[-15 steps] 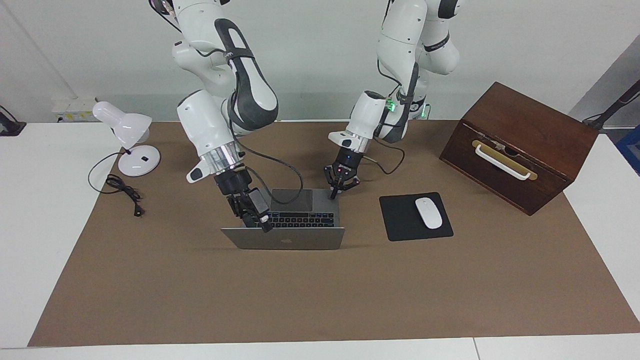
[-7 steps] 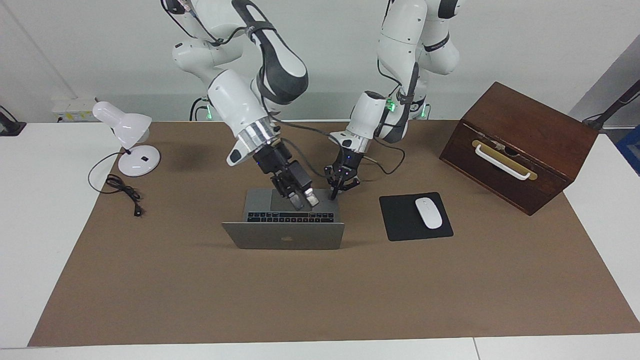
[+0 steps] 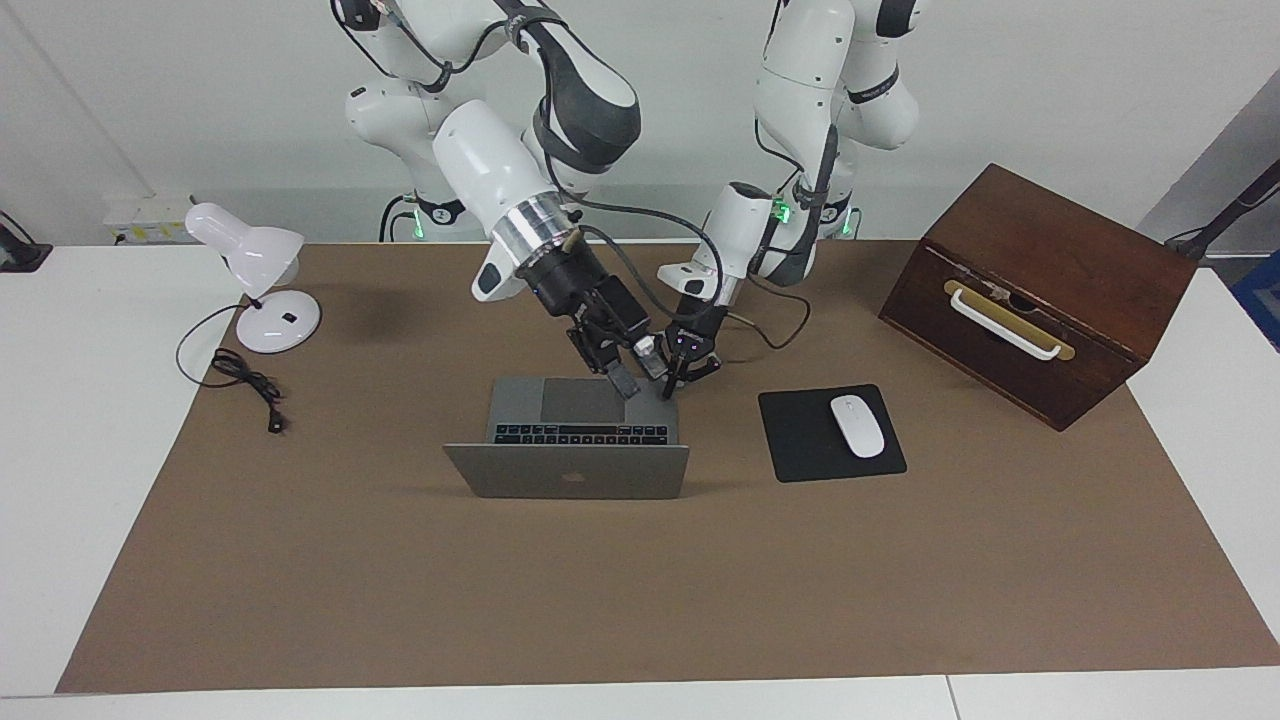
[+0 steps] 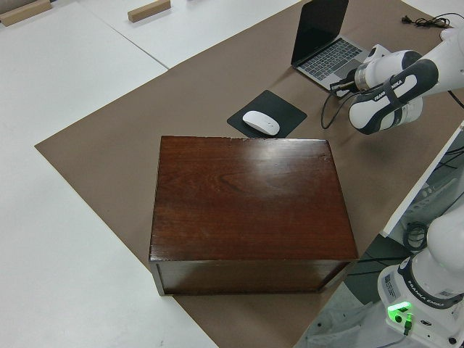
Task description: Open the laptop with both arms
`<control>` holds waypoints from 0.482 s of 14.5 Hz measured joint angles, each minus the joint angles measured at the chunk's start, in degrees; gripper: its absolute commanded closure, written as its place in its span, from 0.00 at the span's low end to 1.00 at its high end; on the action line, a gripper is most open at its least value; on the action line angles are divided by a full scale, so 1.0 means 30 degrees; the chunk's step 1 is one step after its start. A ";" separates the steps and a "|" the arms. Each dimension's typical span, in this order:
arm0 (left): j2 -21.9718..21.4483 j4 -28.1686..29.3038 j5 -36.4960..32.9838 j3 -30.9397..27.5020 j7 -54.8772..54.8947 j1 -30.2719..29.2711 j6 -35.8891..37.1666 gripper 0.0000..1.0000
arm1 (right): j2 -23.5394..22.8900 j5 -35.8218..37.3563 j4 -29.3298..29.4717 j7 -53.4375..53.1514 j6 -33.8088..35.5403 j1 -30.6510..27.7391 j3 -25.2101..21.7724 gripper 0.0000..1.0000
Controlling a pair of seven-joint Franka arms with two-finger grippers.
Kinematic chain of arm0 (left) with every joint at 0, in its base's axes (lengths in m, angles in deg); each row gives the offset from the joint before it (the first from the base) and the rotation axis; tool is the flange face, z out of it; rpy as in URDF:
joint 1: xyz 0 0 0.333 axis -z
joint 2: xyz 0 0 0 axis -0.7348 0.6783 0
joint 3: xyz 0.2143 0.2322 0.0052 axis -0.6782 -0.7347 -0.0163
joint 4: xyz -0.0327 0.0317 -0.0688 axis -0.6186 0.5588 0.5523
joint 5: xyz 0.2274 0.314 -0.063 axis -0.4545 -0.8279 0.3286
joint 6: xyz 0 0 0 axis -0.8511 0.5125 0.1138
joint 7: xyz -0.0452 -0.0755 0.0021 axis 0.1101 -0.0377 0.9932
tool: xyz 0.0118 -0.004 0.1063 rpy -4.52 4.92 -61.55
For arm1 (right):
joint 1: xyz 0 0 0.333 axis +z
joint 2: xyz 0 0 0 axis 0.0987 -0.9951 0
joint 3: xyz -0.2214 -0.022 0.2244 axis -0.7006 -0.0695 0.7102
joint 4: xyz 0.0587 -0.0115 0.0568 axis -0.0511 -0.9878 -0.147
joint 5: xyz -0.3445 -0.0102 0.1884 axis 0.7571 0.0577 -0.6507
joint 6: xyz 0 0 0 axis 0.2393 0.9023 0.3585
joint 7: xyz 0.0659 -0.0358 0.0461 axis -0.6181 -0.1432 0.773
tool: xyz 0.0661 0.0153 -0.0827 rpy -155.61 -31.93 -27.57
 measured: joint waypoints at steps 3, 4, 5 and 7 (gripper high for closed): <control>0.0008 -0.0394 0.0750 -0.0118 0.0000 -0.0004 -0.0001 1.00 | -0.0975 0.3205 0.1868 0.2512 0.3646 -0.2542 -0.0040 0.00; 0.0008 -0.0515 0.0818 -0.0134 0.0000 -0.0004 -0.0001 1.00 | -0.1259 0.3405 0.2656 0.3772 0.5117 -0.3361 -0.0049 0.00; 0.0008 -0.0600 0.0864 -0.0141 0.0000 -0.0004 -0.0002 1.00 | -0.1439 0.3481 0.3246 0.4896 0.6288 -0.3974 -0.0062 0.00; 0.0007 -0.0713 0.0966 -0.0175 -0.0002 -0.0020 -0.0004 1.00 | -0.1574 0.3530 0.3718 0.7189 0.7739 -0.4720 -0.0094 0.00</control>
